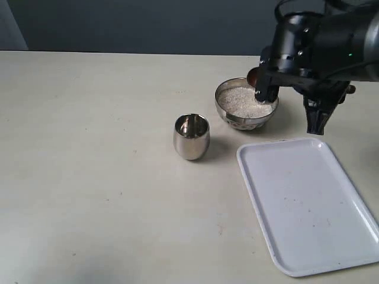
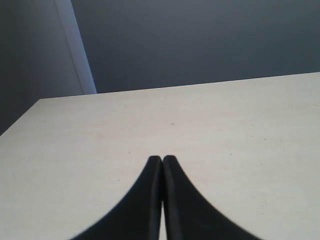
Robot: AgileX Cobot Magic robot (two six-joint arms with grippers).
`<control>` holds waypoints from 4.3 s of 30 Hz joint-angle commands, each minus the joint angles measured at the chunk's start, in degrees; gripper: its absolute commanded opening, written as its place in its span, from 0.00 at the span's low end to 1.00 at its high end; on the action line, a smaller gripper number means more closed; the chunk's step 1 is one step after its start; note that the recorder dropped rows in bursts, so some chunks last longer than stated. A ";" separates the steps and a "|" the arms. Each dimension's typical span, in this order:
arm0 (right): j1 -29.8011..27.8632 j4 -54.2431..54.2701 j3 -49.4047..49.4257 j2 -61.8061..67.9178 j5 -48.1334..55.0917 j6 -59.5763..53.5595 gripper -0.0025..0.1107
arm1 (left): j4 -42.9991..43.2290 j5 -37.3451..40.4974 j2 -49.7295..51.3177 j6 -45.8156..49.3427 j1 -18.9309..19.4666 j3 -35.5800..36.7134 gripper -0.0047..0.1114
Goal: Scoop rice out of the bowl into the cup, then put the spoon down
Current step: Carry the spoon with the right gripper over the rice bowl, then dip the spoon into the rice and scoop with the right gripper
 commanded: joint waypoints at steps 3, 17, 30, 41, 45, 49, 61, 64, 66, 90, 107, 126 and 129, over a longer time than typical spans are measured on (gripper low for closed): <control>-0.26 -6.83 -0.17 5.92 -0.53 -1.58 0.02 | 0.14 -0.34 -0.31 -0.16 0.01 -0.16 0.04; -0.26 -23.76 -0.17 10.22 -2.37 8.33 0.02 | 0.14 -0.34 -0.31 -0.16 0.01 -0.16 0.04; -3.66 -30.77 -3.25 13.85 -3.79 8.33 0.02 | 0.14 -0.24 -0.31 -0.16 0.01 -0.16 0.04; -3.90 -2.13 -10.59 13.85 -0.38 -8.44 0.02 | 0.14 -0.10 -0.31 -0.16 0.01 -0.16 0.04; -4.14 4.22 -14.05 13.85 1.48 -14.44 0.02 | 0.14 -0.10 -0.31 -0.16 0.01 -0.16 0.04; -4.14 3.98 -15.70 14.29 1.06 -15.85 0.02 | 0.14 -0.10 -0.31 -0.16 0.01 -0.16 0.04; -4.23 -8.09 -16.14 20.32 2.96 -11.89 0.02 | 0.14 -0.10 -0.31 -0.16 0.01 -0.16 0.04; -4.23 -9.72 -16.14 20.32 2.98 -11.03 0.02 | 0.14 -0.10 -0.31 -0.16 0.01 -0.16 0.04; -4.23 -10.01 -16.14 20.63 2.98 -10.40 0.02 | 0.14 -0.10 -0.31 -0.16 0.01 -0.16 0.04; -3.64 -10.49 -16.14 23.93 -0.58 -9.08 0.02 | 0.14 -0.33 -0.31 -0.16 0.01 -0.16 0.04; -3.01 -4.49 -16.14 23.93 -0.13 -14.88 0.02 | 0.14 -0.33 -0.31 -0.16 0.01 -0.16 0.04; -5.36 13.60 -25.35 23.82 2.87 -23.53 0.02 | 0.14 -0.22 -0.31 -0.16 0.01 -0.16 0.04; -6.34 15.20 -25.35 23.82 3.87 -23.54 0.02 | 0.14 -0.22 -0.31 -0.16 0.01 -0.16 0.04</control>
